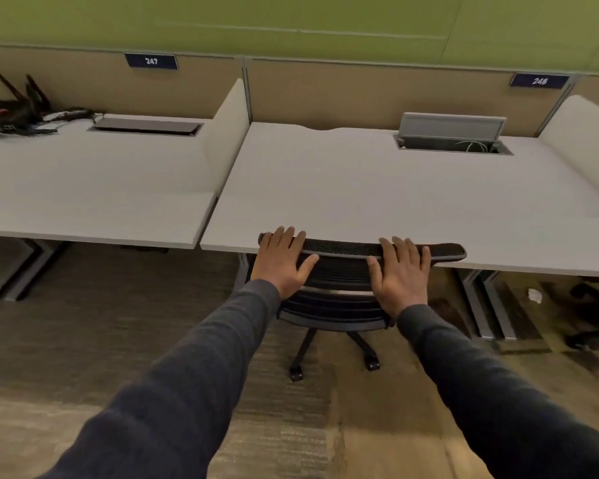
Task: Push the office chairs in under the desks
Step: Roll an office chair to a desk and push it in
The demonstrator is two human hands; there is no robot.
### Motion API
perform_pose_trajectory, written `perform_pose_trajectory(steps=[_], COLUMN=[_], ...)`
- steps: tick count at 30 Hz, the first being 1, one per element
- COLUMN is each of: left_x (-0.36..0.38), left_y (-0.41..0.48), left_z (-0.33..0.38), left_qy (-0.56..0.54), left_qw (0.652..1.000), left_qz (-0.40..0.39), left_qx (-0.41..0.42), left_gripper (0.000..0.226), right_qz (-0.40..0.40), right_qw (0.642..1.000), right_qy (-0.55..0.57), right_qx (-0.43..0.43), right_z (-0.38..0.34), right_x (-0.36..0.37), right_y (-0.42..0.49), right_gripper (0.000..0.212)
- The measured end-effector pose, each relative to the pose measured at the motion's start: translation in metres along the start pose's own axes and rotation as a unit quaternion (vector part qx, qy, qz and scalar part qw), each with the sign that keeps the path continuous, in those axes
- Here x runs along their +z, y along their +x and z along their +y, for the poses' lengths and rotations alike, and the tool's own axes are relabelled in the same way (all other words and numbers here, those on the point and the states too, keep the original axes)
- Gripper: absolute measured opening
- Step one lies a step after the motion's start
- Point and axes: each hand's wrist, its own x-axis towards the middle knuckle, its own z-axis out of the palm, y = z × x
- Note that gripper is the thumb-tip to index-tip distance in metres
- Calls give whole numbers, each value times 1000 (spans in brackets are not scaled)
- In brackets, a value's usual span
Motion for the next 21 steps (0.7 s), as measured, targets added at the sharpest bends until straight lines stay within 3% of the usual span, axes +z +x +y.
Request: perform_pose_trajectory(steps=[6,11,21], left_x=[-16,-35,-93], left_y=[-81,-179,-401], left_z=[-57,-138,-306], left_qy=[-4,17,45], left_qw=[999,993,968], left_qz=[-11,-24,-6], left_qx=[-46,-118,-245], left_gripper=[76,77,78], right_qz=[-32,-92,-126], right_qw=[997,989,963], right_qy=[19,50,100], right_qx=[-65,-108,-218], right_z=[-105,-203,-427], right_x=[21,31,57], right_y=[-45,-96,-231], right_gripper=[78,78,77])
